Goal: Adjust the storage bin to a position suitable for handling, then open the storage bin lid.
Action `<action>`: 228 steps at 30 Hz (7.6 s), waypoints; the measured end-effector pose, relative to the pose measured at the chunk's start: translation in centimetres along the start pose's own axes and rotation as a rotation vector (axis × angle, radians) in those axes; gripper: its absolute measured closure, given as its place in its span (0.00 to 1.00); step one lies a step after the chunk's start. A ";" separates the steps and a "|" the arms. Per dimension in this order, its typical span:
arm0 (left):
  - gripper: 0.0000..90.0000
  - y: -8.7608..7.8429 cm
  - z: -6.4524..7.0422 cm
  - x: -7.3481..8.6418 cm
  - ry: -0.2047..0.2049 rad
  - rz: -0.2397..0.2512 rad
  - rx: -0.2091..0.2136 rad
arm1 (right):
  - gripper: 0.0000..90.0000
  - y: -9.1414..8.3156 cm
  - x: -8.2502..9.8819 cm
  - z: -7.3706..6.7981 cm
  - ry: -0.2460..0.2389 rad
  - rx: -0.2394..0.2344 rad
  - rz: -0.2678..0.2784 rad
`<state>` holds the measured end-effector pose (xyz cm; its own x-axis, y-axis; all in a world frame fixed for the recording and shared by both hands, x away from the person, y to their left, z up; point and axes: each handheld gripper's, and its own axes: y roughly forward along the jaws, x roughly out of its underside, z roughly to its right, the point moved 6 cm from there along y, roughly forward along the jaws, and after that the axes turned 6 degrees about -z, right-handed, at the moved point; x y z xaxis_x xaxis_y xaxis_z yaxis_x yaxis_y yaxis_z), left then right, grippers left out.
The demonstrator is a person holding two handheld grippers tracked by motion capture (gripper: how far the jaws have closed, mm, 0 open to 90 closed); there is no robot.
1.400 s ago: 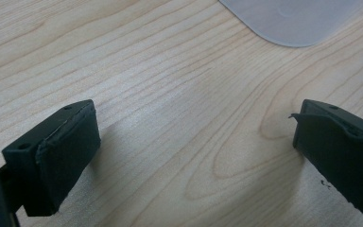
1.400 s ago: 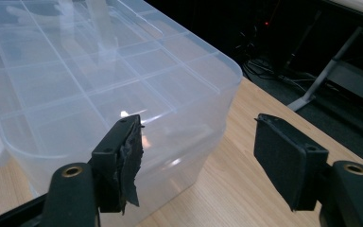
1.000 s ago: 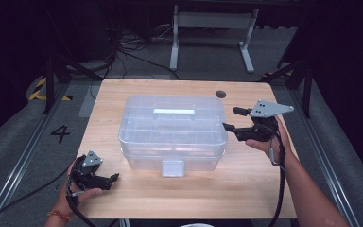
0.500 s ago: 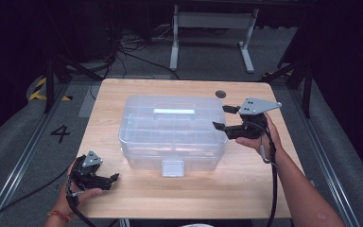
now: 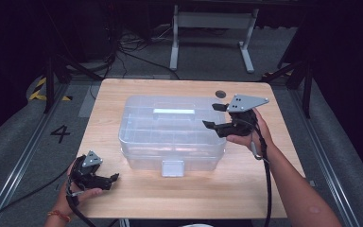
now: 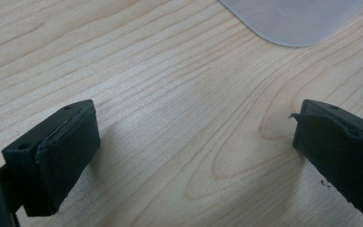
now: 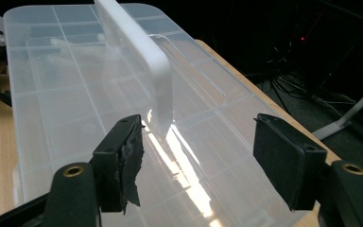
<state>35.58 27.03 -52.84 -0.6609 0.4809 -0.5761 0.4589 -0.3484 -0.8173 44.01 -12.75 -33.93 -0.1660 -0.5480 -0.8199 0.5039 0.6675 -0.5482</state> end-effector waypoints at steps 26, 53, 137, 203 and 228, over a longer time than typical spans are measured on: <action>0.02 0.0 0.0 0.0 0.000 0.000 0.001 | 0.43 2.4 -1.8 -1.2 -0.043 -0.057 -0.040; 0.02 0.0 0.0 0.0 -0.003 0.000 -0.003 | 0.82 3.8 -3.2 -1.6 -0.072 -0.084 -0.090; 1.00 -7.0 4.7 -9.4 0.109 0.312 -0.003 | 0.80 4.1 -6.1 1.5 -0.074 -0.066 -0.134; 1.00 -9.3 4.3 -12.2 0.156 0.337 -0.029 | 0.40 -4.7 7.8 2.0 0.039 0.095 -0.035; 0.99 -10.2 3.6 -14.3 0.180 0.341 -0.046 | 0.42 -2.8 6.0 1.8 0.030 0.146 0.056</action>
<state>38.16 20.83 -36.24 -0.3528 0.4791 -0.8038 0.6630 -0.4782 -0.5760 43.13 -18.81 -37.03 -0.1587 -0.4954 -0.8540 0.6308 0.6146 -0.4737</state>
